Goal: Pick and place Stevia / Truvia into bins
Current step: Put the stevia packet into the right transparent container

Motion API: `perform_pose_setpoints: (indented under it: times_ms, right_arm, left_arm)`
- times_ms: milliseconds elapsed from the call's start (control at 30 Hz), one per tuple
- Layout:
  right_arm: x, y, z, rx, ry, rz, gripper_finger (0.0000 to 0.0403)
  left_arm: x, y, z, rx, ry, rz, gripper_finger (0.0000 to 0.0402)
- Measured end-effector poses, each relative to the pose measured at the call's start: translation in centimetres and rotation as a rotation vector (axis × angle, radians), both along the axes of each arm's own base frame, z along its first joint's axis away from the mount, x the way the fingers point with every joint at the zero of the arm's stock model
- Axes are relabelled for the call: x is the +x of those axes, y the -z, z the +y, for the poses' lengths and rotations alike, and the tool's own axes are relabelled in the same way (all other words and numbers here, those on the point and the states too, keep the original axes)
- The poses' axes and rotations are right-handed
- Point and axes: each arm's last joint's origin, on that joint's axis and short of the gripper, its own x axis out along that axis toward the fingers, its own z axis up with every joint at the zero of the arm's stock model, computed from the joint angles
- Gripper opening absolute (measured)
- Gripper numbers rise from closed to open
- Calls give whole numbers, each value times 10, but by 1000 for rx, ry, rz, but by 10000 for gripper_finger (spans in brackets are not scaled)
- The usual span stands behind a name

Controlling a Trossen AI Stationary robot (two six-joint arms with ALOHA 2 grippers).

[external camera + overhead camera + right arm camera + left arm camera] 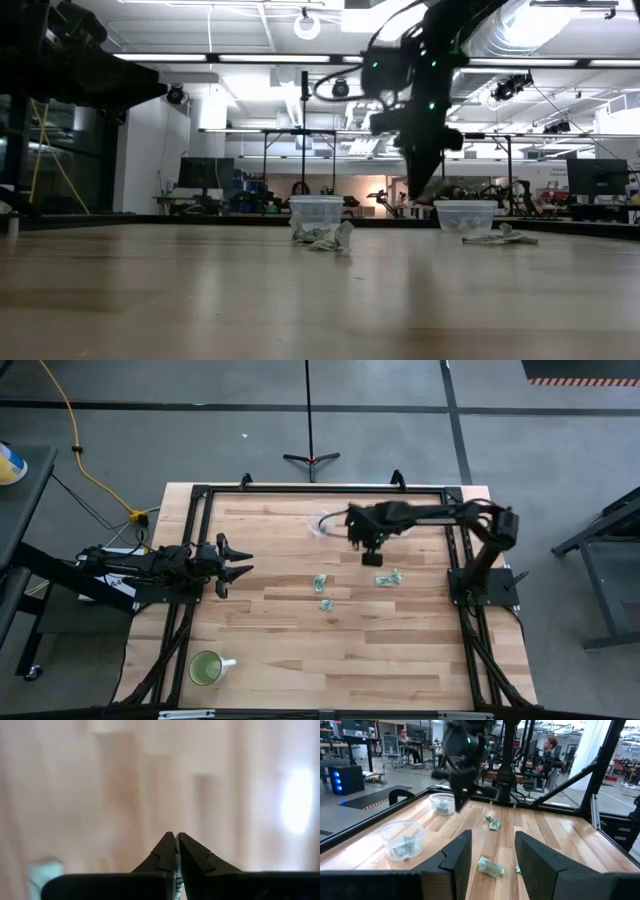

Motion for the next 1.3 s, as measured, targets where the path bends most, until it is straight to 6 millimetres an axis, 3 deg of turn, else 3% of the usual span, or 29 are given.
perform_pose_setpoints:
  times_ms: [133, 333, 600, 833, 967, 1100, 1200, 1300]
  right_arm:
    - [-18, -20, -25, -29, 97, -54, 7]
    - [-39, -14, -62, 63, 219, -58, 4]
    - [-65, -11, -82, 94, 318, 28, 4]
    - [-75, -11, -95, 109, 442, 6, 70]
    - [-74, -11, -94, 119, 450, -1, 122]
    - [-61, -13, -83, 292, 396, -132, 161]
    - [-33, -19, -56, 346, 252, -233, 172]
    - [-14, -17, -17, 333, 106, -173, 172]
  left_arm:
    - [0, 0, 0, 0, 0, 0, 186]
    - [0, 0, 0, 0, 4, 0, 186]
    - [0, 0, 0, 0, 4, 0, 186]
    - [0, 0, 0, 0, 5, 0, 186]
    - [0, 0, 0, 0, 5, 0, 186]
    - [0, 0, 0, 0, 5, 0, 186]
    - [0, 0, 0, 0, 5, 0, 186]
    - [0, 0, 0, 0, 6, 0, 186]
